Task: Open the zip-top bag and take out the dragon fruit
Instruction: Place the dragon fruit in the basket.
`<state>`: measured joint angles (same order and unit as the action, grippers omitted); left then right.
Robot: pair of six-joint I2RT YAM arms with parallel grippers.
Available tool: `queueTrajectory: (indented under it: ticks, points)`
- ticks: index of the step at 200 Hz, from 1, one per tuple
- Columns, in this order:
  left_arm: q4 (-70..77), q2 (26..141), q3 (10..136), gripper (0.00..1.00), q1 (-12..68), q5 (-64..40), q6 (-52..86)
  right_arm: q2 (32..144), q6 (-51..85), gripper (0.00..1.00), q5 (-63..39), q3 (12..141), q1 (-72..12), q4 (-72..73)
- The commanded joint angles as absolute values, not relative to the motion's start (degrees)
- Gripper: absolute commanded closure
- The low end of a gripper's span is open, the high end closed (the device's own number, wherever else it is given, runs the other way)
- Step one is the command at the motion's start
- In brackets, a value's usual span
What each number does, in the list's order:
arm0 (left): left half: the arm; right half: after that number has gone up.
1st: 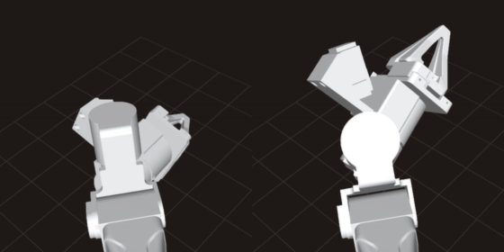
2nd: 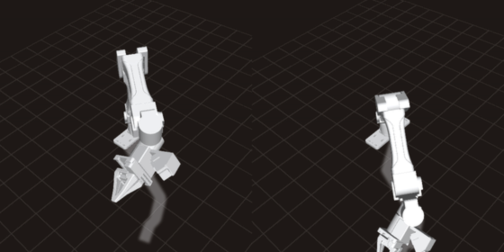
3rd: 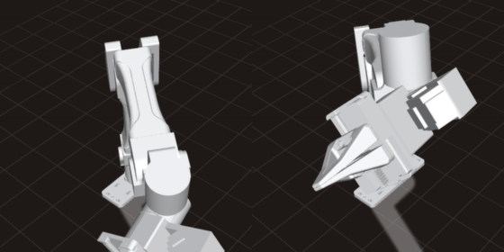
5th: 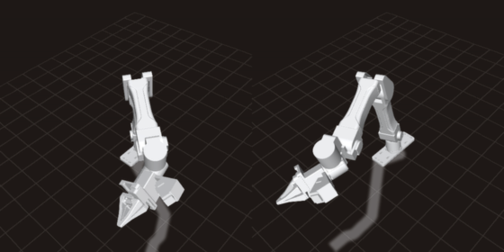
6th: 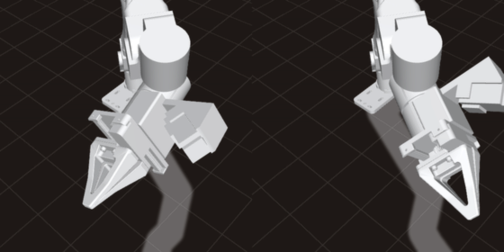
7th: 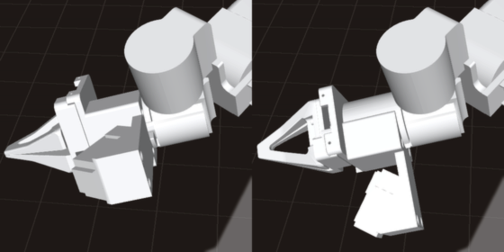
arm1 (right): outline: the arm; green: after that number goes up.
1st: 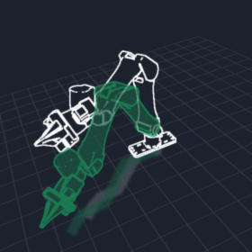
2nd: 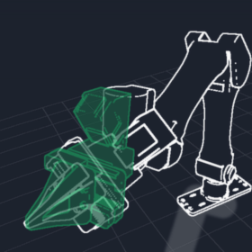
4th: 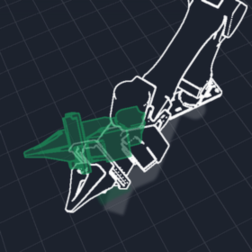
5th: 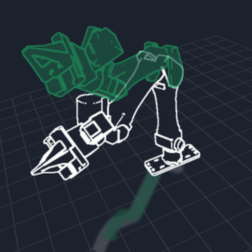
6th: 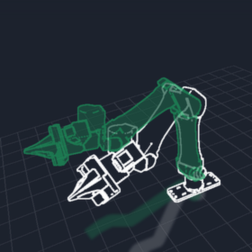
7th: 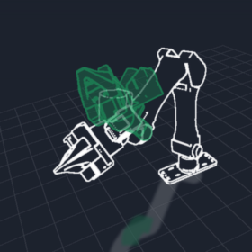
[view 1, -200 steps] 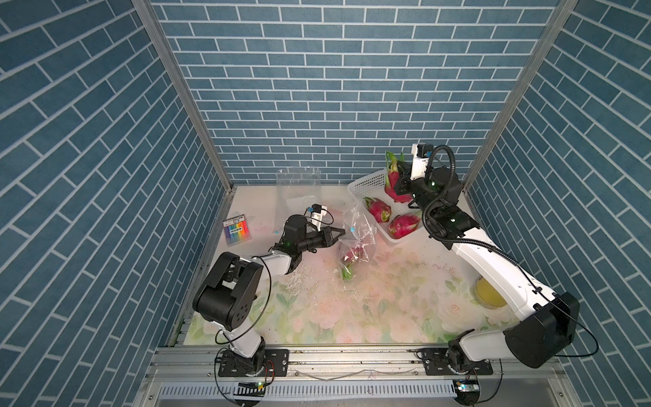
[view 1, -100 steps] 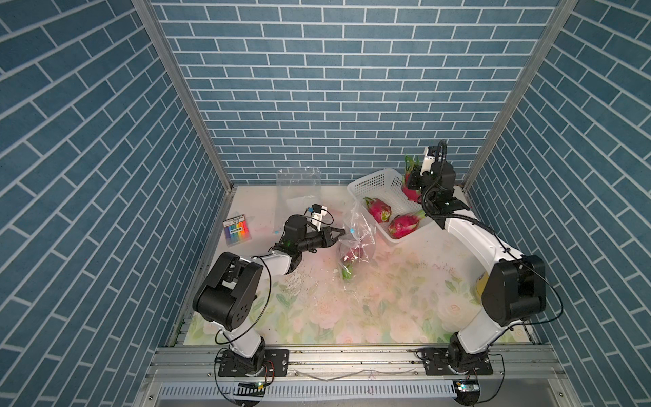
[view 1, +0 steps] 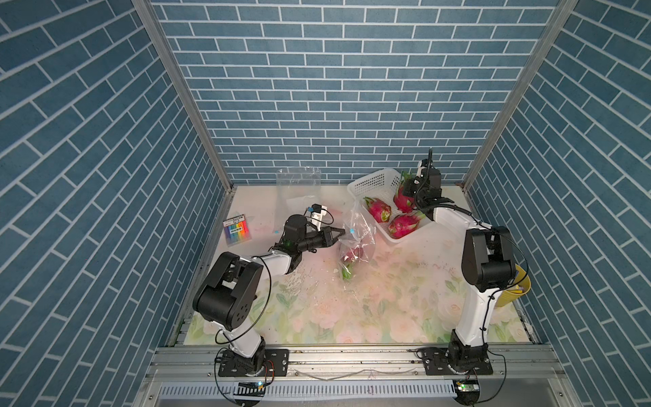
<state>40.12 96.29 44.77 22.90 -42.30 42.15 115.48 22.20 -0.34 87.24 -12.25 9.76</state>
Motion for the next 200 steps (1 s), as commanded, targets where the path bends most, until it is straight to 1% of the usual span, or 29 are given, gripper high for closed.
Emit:
queueTrajectory:
  ticks: [1, 29, 35, 47, 55, 68, 80, 83, 100, 136, 149, 163, 175, 200]
  points:
    - [39.9, 96.1, 45.1, 0.92, 23.0, -42.5, 41.2, 117.2, 26.1, 1.0, -2.5, 90.0, -12.1, 8.4]
    - [39.9, 96.0, 45.1, 0.92, 23.0, -42.5, 41.3, 118.6, 26.5, 1.0, -3.7, 91.6, -12.0, 6.4]
    - [40.0, 96.1, 45.1, 0.92, 22.9, -42.6, 41.2, 118.7, 26.5, 0.92, -4.0, 91.9, -12.0, 6.0]
    - [40.0, 95.9, 45.1, 0.92, 23.0, -42.6, 41.2, 118.4, 26.9, 0.69, -4.5, 92.1, -11.8, 5.7]
    - [39.9, 95.8, 45.1, 0.92, 23.0, -42.6, 41.2, 118.0, 27.2, 0.59, -4.8, 92.0, -11.7, 5.7]
    - [39.9, 95.4, 44.9, 0.92, 23.0, -42.5, 41.2, 116.9, 27.3, 0.46, -4.7, 91.9, -11.5, 5.4]
    - [39.8, 95.1, 44.8, 0.92, 23.0, -42.5, 41.1, 115.6, 27.3, 0.4, -4.7, 92.0, -11.3, 4.7]
    - [39.8, 95.0, 44.8, 0.92, 23.0, -42.4, 41.1, 115.0, 27.2, 0.39, -6.2, 92.0, -11.3, 4.5]
    - [39.7, 94.6, 44.8, 0.92, 23.0, -42.4, 41.1, 112.1, 26.8, 0.35, -6.8, 92.0, -11.1, 2.3]
    - [39.5, 93.5, 45.3, 0.92, 23.0, -42.2, 41.2, 103.2, 26.6, 0.34, -7.7, 90.4, -11.2, -4.2]
    - [39.4, 93.0, 45.4, 0.92, 23.0, -42.1, 41.2, 99.8, 28.3, 0.37, -8.3, 89.9, -11.3, -7.4]
    - [39.4, 92.2, 45.6, 0.92, 23.3, -41.9, 41.6, 96.4, 30.2, 0.42, -10.2, 89.4, -11.6, -11.0]
    - [39.2, 91.5, 45.7, 0.92, 23.7, -41.8, 41.6, 93.1, 31.1, 0.44, -12.2, 88.0, -12.4, -12.5]
    - [38.2, 89.8, 46.2, 0.92, 24.8, -41.7, 41.6, 87.4, 29.7, 0.48, -15.4, 85.3, -16.5, -15.1]
